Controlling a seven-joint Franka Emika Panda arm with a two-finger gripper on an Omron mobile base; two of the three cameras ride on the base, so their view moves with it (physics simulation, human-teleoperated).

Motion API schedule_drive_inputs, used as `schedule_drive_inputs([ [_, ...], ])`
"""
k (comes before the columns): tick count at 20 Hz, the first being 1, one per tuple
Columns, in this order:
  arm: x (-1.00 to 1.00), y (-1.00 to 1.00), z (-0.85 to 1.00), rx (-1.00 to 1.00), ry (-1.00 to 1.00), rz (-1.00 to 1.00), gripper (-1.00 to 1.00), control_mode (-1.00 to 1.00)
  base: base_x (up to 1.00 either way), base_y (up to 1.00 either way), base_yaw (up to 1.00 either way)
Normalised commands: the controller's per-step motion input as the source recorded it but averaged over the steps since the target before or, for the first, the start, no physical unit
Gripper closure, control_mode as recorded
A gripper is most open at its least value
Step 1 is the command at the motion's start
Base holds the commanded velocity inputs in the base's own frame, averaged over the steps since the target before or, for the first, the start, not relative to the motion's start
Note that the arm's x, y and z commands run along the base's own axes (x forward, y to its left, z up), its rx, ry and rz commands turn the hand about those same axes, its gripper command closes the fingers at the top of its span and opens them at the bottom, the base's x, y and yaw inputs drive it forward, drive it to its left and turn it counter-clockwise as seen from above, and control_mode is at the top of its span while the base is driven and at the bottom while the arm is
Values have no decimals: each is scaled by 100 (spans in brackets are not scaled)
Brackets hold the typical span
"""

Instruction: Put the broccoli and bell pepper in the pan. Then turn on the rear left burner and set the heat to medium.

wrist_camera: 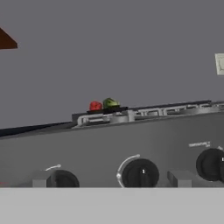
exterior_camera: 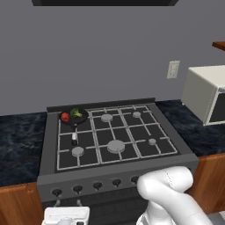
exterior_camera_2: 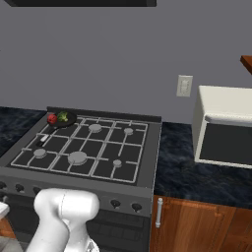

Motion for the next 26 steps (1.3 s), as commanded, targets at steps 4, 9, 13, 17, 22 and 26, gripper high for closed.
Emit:
schedule_drive_inputs([
  [4,21,-45,0,-3,1,10,-100,-100,0,0,0],
  [9,22,-41,2,-3,4,11,-100,-100,0,0,0],
  [13,2,-34,0,-1,0,10,-100,-100,0,0,0],
  [17,0,-5,0,0,0,10,-100,-100,0,0,0],
  [22,9,-1,0,0,0,5,-100,-100,0,0,0],
  [26,27,-2,0,0,0,0,-100,-100,0,0,0],
])
